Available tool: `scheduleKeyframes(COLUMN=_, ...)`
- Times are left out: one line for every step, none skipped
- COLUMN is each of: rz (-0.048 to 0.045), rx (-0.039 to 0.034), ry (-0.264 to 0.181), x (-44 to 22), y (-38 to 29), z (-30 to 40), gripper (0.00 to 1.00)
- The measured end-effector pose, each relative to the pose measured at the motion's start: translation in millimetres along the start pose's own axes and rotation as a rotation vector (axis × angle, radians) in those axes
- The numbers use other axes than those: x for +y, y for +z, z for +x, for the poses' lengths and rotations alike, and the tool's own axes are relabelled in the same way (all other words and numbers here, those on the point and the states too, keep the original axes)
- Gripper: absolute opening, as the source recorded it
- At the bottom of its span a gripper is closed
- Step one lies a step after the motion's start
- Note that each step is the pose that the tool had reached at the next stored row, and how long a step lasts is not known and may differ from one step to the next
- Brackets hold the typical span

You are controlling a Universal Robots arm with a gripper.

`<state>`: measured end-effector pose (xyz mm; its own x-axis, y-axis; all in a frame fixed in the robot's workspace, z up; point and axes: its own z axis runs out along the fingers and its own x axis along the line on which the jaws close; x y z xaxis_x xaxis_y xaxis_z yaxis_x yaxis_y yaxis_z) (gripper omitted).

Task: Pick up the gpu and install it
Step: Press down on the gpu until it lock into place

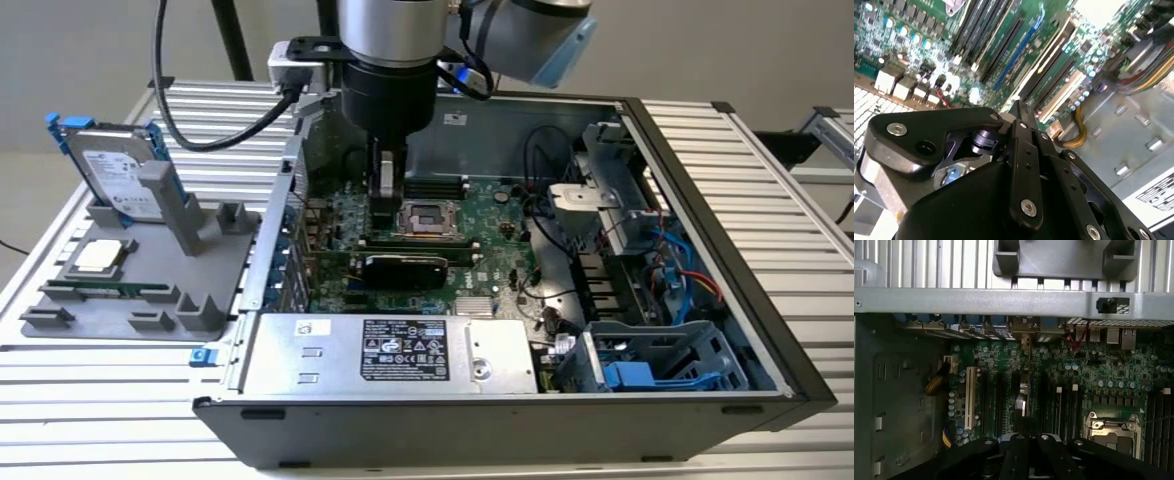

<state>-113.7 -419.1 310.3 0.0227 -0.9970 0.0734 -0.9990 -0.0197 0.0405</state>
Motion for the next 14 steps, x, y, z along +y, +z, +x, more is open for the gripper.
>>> scheduleKeyframes(rz=0.0, rx=-0.0002, ry=0.0, x=-3.8, y=-0.2, z=0.1, gripper=0.0)
scheduleKeyframes(rz=0.0002, rx=-0.0007, ry=0.0, x=-7.7, y=-0.3, z=0.2, gripper=0.0)
scheduleKeyframes(rz=0.0001, rx=-0.0011, ry=-0.001, x=-11.8, y=-0.5, z=0.3, gripper=0.0)
scheduleKeyframes(rz=0.0002, rx=-0.0015, ry=-0.001, x=-15.2, y=-0.6, z=0.3, gripper=0.0)
scheduleKeyframes(rz=0.0002, rx=-0.002, ry=-0.001, x=-18.1, y=-0.7, z=0.4, gripper=0.0)
scheduleKeyframes(rz=0.0002, rx=-0.0024, ry=-0.002, x=-20.7, y=-0.9, z=0.5, gripper=0.0)
scheduleKeyframes(rz=0.0002, rx=-0.0028, ry=-0.002, x=-22.7, y=-0.9, z=0.5, gripper=0.0)
scheduleKeyframes(rz=0.0002, rx=-0.0029, ry=-0.002, x=-24.2, y=-1.0, z=0.6, gripper=0.0)
scheduleKeyframes(rz=-0.0001, rx=-0.003, ry=-0.002, x=-24.5, y=-1.0, z=0.6, gripper=0.0)
scheduleKeyframes(rz=-0.0001, rx=-0.003, ry=-0.002, x=-24.5, y=-1.0, z=0.6, gripper=0.0)
scheduleKeyframes(rz=0.0, rx=-0.003, ry=-0.002, x=-24.6, y=-1.0, z=0.6, gripper=0.0)
scheduleKeyframes(rz=-0.0001, rx=-0.003, ry=-0.002, x=-25.2, y=-1.0, z=0.6, gripper=0.0)
scheduleKeyframes(rz=-0.0001, rx=-0.003, ry=-0.002, x=-25.7, y=-1.0, z=0.6, gripper=0.0)
scheduleKeyframes(rz=-0.0001, rx=-0.0029, ry=-0.002, x=-25.8, y=-1.1, z=0.6, gripper=0.0)
